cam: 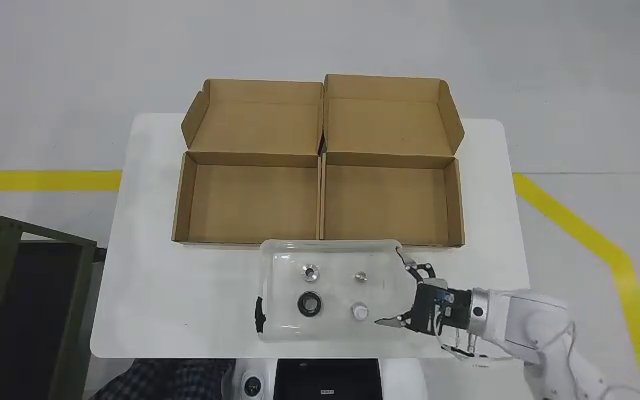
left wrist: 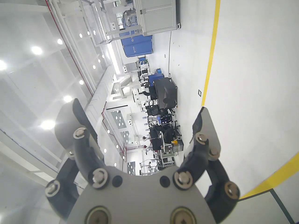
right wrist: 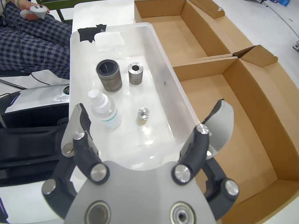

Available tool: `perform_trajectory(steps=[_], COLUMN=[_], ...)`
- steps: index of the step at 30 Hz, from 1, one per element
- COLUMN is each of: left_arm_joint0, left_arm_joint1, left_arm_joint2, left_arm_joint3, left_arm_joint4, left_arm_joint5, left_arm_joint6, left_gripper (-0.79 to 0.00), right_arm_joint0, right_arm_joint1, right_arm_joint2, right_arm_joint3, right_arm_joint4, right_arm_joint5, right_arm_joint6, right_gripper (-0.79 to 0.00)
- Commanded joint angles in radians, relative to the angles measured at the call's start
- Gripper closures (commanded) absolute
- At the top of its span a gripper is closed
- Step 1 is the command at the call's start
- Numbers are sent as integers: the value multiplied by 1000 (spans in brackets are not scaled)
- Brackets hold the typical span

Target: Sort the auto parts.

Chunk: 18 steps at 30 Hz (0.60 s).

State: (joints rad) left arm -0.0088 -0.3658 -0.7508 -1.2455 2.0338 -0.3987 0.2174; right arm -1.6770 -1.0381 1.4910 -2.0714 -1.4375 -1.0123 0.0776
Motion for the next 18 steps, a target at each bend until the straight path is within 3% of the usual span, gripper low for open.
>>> perform_trajectory(steps=[1, 18], left_arm_joint0=[0, 0], left_arm_joint1=[0, 0], left_arm_joint2=[0, 0], left_arm_joint3=[0, 0], left_arm_joint4=[0, 0], left_arm_joint5=[0, 0], left_arm_joint6=[0, 0], left_gripper=[-785, -785], right_arm_joint0=[5, 70], right_arm_joint1=[7, 29], right_arm_joint2=[-14, -121], right_arm_joint3=[3, 22], right_arm_joint4=[10, 62], right_arm_joint5=[0, 10], right_arm_joint6=[25, 185], right_gripper=[-785, -785])
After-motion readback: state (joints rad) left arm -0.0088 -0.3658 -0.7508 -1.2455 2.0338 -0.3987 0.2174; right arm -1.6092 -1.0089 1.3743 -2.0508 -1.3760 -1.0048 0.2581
